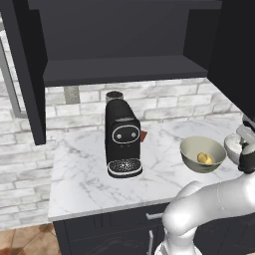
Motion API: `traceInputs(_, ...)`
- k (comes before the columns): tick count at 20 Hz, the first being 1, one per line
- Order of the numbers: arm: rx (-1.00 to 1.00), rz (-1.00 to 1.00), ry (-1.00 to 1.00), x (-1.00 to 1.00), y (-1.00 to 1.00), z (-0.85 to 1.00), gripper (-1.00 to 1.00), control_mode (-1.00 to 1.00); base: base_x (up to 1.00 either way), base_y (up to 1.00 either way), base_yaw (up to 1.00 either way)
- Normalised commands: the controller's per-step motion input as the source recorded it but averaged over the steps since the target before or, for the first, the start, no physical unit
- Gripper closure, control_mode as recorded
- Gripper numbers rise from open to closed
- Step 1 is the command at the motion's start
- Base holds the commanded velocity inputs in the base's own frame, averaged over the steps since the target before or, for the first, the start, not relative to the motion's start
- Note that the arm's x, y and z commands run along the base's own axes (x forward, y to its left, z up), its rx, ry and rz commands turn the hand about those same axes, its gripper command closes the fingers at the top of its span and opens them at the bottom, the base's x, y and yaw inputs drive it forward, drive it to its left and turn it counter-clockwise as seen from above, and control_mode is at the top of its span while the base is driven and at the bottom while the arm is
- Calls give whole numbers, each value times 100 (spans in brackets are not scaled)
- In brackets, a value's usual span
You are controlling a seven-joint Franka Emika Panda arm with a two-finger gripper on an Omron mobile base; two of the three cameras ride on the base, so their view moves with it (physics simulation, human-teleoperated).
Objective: Pick both bowls and place them on the counter. Then place the lime in one bowl and place the potato in the other bowl.
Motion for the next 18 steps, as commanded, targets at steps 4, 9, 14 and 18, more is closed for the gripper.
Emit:
traceInputs(4, 0, 0, 4, 0, 0, -21, 100, -100, 0, 0, 0)
traceInputs(9, 0, 0, 4, 1, 0, -17, 100, -100, 0, 0, 0)
traceInputs(14, 0, 0, 1, 0, 0, -7, -100, -100, 0, 0, 0)
traceInputs(18, 0, 0, 0, 0, 0, 0, -100, -100, 0, 0, 0)
